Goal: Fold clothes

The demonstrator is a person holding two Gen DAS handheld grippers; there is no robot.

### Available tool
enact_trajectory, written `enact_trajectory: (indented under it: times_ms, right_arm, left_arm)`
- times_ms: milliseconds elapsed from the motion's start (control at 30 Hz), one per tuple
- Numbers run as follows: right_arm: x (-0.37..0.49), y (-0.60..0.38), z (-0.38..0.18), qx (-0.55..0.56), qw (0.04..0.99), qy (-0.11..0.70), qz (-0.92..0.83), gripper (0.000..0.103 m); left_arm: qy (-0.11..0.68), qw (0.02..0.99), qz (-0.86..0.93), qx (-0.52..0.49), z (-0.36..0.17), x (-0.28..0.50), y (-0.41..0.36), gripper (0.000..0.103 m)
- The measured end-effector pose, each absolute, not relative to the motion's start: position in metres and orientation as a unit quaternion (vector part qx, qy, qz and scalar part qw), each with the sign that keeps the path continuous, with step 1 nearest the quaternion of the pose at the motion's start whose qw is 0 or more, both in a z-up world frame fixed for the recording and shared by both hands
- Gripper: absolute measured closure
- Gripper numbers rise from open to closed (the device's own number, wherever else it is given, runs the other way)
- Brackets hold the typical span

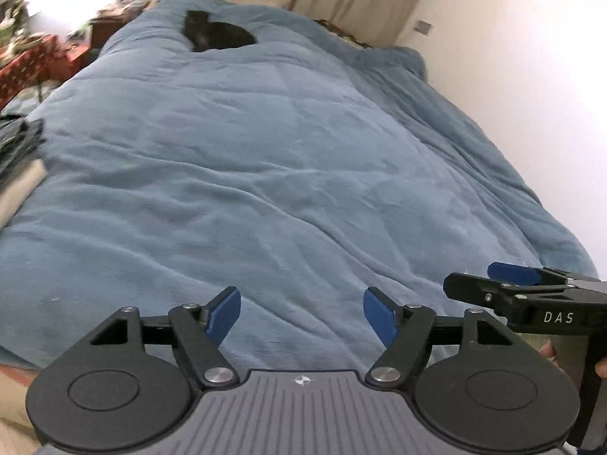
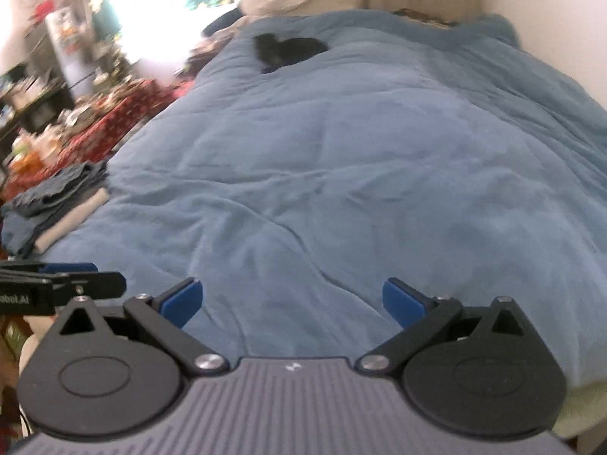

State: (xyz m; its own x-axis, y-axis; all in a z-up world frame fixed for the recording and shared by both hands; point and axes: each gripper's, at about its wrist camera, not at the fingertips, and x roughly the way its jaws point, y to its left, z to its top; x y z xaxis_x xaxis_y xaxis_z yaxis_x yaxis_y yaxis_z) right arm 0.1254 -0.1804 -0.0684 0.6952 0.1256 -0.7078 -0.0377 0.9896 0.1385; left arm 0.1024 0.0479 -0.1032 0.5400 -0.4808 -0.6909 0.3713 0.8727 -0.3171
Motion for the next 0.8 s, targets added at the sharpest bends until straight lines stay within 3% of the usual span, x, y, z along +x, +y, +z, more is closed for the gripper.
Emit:
enact_trajectory:
  times_ms: [800]
  right_arm:
    - [0.028,-0.156,-0.006,0.038,0.932,0.352,-0.073,0.001]
  left_arm:
    - [0.397,0.883,-0.244,-0.054,-0.06,0.026,0.034,0.021]
